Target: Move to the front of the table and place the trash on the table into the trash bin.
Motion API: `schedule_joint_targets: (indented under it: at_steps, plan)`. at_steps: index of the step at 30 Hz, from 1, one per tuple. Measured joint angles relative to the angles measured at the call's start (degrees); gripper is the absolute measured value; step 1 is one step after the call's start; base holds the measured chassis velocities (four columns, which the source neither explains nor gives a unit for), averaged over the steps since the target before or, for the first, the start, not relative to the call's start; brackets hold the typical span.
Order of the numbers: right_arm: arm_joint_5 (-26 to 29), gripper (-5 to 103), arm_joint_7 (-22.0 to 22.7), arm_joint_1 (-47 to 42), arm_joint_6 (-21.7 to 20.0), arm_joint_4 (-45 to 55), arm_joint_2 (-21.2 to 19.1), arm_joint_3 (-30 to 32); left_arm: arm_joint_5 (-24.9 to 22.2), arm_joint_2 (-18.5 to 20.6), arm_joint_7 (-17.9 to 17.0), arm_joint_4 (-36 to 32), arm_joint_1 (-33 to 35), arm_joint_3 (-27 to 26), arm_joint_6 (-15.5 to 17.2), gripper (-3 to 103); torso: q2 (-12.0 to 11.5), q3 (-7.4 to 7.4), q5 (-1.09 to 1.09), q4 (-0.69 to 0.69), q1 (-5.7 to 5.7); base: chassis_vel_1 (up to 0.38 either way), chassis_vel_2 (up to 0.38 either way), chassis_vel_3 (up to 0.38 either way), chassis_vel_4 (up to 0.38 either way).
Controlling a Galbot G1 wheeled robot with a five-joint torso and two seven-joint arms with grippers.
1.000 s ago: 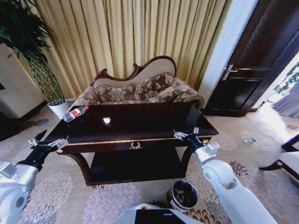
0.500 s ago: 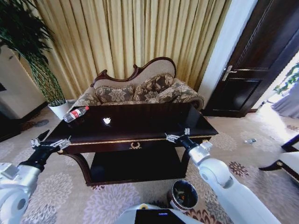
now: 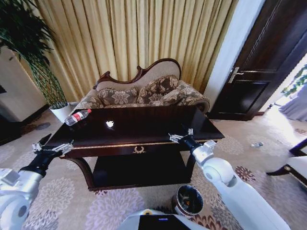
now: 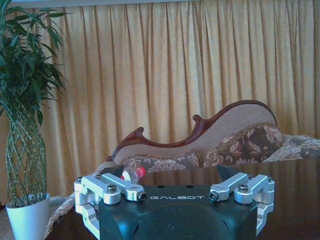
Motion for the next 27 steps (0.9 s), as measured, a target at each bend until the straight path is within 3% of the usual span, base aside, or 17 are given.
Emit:
schedule_joint_targets:
  at_steps: [23, 27]
  plan:
    - [-0.2, 100, -0.7, -0.5, 0.5, -0.2, 0.6, -0.3, 0.2, 0.1, 1.0, 0.6, -0.3, 0.2, -0.4, 100, 0.0, 0.0, 0.0, 0.0, 0.0, -0.041, 0.043, 0.047, -0.047]
    - [-0.2, 100, -0.6, -0.6, 0.5, 0.0, 0.6, -0.5, 0.3, -0.4, 0.5, 0.7, -0.3, 1.1, -1.7, 100, 0.0, 0.0, 0.01, 0.0, 0.01, -0.079, 0.083, 0.073, -0.088]
